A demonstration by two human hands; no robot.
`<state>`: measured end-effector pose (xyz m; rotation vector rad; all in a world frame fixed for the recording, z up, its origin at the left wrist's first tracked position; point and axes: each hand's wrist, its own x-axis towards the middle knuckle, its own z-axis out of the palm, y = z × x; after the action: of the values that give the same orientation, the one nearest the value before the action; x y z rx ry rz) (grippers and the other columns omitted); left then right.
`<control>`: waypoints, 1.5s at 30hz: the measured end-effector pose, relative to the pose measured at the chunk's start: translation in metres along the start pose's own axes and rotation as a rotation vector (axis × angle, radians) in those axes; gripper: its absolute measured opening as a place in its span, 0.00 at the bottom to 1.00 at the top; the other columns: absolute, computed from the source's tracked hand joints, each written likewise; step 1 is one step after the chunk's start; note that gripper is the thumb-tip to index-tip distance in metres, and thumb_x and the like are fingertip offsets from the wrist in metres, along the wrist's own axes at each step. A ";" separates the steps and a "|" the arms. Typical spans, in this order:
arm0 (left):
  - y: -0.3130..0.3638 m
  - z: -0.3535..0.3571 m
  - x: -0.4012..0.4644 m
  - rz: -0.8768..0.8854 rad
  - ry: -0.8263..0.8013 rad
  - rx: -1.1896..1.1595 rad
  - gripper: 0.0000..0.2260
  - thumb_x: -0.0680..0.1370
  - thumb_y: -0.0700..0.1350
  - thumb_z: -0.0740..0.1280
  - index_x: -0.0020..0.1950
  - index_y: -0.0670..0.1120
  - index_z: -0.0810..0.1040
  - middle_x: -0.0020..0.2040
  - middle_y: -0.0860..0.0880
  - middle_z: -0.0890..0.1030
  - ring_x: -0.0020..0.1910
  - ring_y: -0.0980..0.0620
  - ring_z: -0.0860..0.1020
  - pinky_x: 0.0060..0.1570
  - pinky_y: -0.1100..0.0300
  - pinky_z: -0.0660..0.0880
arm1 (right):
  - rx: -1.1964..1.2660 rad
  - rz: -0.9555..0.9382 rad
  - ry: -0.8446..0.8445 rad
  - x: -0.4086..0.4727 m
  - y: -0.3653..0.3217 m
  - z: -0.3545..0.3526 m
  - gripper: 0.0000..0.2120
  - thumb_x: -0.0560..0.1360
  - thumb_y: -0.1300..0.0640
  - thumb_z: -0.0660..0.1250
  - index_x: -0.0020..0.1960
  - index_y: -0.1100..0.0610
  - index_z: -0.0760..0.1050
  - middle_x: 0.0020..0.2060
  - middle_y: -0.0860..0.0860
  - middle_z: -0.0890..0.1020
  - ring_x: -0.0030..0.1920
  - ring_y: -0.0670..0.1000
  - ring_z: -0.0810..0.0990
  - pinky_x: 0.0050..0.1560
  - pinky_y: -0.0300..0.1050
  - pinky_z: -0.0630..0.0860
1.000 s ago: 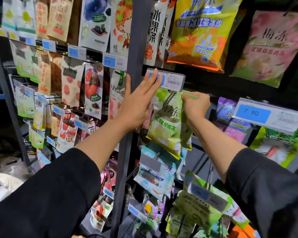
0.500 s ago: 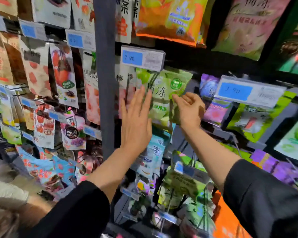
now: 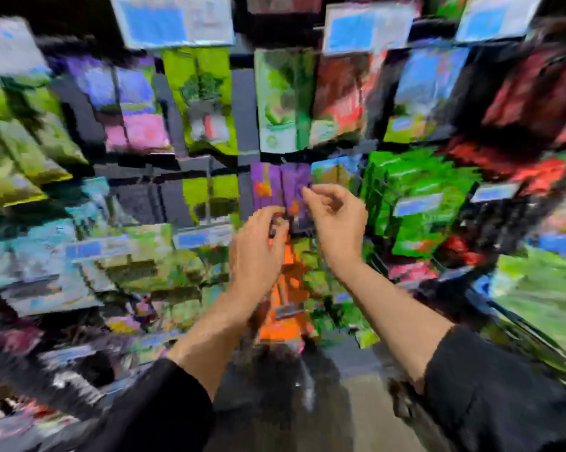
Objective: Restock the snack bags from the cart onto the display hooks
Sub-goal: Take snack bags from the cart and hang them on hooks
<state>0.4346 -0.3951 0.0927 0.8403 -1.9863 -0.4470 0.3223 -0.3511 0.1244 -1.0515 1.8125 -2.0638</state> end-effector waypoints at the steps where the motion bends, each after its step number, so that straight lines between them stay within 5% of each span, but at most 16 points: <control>1: 0.027 0.031 -0.006 0.000 -0.055 -0.038 0.16 0.76 0.54 0.58 0.51 0.45 0.80 0.44 0.46 0.83 0.44 0.46 0.81 0.44 0.53 0.74 | -0.046 -0.001 0.073 0.006 0.011 -0.044 0.06 0.73 0.62 0.72 0.40 0.53 0.78 0.29 0.47 0.78 0.30 0.38 0.74 0.37 0.34 0.73; 10: 0.228 0.259 -0.080 0.108 -0.534 -0.226 0.06 0.73 0.46 0.65 0.41 0.47 0.81 0.31 0.50 0.79 0.31 0.48 0.77 0.36 0.56 0.75 | -0.400 0.213 0.496 0.012 0.088 -0.391 0.15 0.77 0.55 0.67 0.32 0.57 0.78 0.24 0.47 0.79 0.26 0.42 0.78 0.34 0.43 0.77; 14: 0.271 0.326 -0.100 0.073 -0.753 -0.341 0.10 0.74 0.38 0.62 0.48 0.41 0.83 0.39 0.46 0.85 0.38 0.51 0.82 0.40 0.64 0.74 | -0.573 0.334 0.614 0.007 0.108 -0.488 0.12 0.75 0.53 0.61 0.43 0.57 0.82 0.35 0.55 0.84 0.37 0.56 0.83 0.43 0.49 0.79; 18: 0.298 0.384 -0.116 0.111 -0.948 -0.364 0.13 0.75 0.38 0.65 0.58 0.41 0.79 0.43 0.45 0.82 0.44 0.46 0.80 0.40 0.64 0.70 | -0.862 0.516 0.729 -0.009 0.124 -0.550 0.11 0.73 0.58 0.68 0.54 0.59 0.81 0.49 0.59 0.84 0.53 0.59 0.81 0.51 0.50 0.74; 21: 0.316 0.424 -0.126 0.118 -1.058 -0.425 0.17 0.75 0.43 0.71 0.62 0.40 0.75 0.53 0.41 0.80 0.54 0.44 0.78 0.55 0.54 0.74 | -1.024 0.580 0.648 -0.025 0.133 -0.584 0.17 0.70 0.49 0.71 0.53 0.60 0.79 0.51 0.61 0.81 0.55 0.61 0.78 0.49 0.50 0.71; 23: 0.329 0.449 -0.130 0.122 -1.101 -0.430 0.18 0.75 0.43 0.71 0.62 0.38 0.75 0.57 0.39 0.79 0.59 0.41 0.76 0.58 0.50 0.72 | -1.094 0.594 0.486 -0.033 0.132 -0.595 0.29 0.65 0.38 0.73 0.54 0.60 0.78 0.53 0.60 0.79 0.56 0.60 0.76 0.53 0.52 0.72; 27: 0.345 0.486 -0.134 0.161 -1.178 -0.380 0.20 0.76 0.47 0.70 0.64 0.39 0.74 0.60 0.39 0.78 0.61 0.42 0.74 0.59 0.52 0.69 | -1.296 0.754 0.021 -0.042 0.136 -0.597 0.59 0.54 0.22 0.64 0.77 0.49 0.55 0.76 0.53 0.59 0.76 0.53 0.58 0.70 0.66 0.53; 30: 0.353 0.502 -0.136 0.167 -1.190 -0.354 0.24 0.77 0.48 0.69 0.69 0.39 0.70 0.65 0.40 0.75 0.65 0.42 0.72 0.62 0.52 0.68 | -1.355 0.703 -0.056 -0.052 0.147 -0.597 0.46 0.70 0.37 0.69 0.79 0.47 0.49 0.78 0.51 0.52 0.78 0.52 0.51 0.72 0.68 0.47; 36: 0.361 0.512 -0.134 -0.099 -1.213 -0.465 0.29 0.75 0.54 0.71 0.70 0.41 0.68 0.63 0.42 0.78 0.61 0.43 0.77 0.61 0.47 0.72 | -1.187 0.414 0.119 -0.065 0.147 -0.597 0.26 0.76 0.55 0.68 0.73 0.52 0.67 0.72 0.55 0.69 0.74 0.58 0.64 0.72 0.67 0.48; 41: 0.358 0.507 -0.131 -0.283 -1.264 -0.486 0.35 0.65 0.52 0.79 0.69 0.46 0.70 0.58 0.50 0.79 0.55 0.47 0.79 0.58 0.45 0.76 | -1.160 0.277 -0.036 -0.079 0.144 -0.607 0.25 0.78 0.44 0.61 0.73 0.49 0.67 0.72 0.54 0.68 0.74 0.59 0.63 0.73 0.65 0.51; 43: 0.351 0.505 -0.131 -0.354 -1.214 -0.512 0.40 0.60 0.50 0.80 0.69 0.45 0.70 0.57 0.50 0.81 0.53 0.48 0.81 0.56 0.45 0.77 | -1.148 0.250 -0.075 -0.079 0.137 -0.610 0.32 0.75 0.34 0.58 0.74 0.48 0.65 0.73 0.53 0.67 0.75 0.54 0.62 0.75 0.58 0.49; 45: 0.343 0.503 -0.132 -0.415 -1.160 -0.552 0.40 0.62 0.44 0.81 0.71 0.46 0.69 0.57 0.48 0.82 0.52 0.48 0.82 0.56 0.44 0.78 | -1.089 0.270 0.076 -0.078 0.131 -0.612 0.36 0.74 0.31 0.56 0.73 0.53 0.67 0.71 0.54 0.69 0.72 0.50 0.64 0.74 0.46 0.52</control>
<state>-0.0778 -0.0687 -0.0454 0.6623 -2.4257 -1.9695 -0.0387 0.1440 -0.0236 -0.7985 2.9772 -0.8790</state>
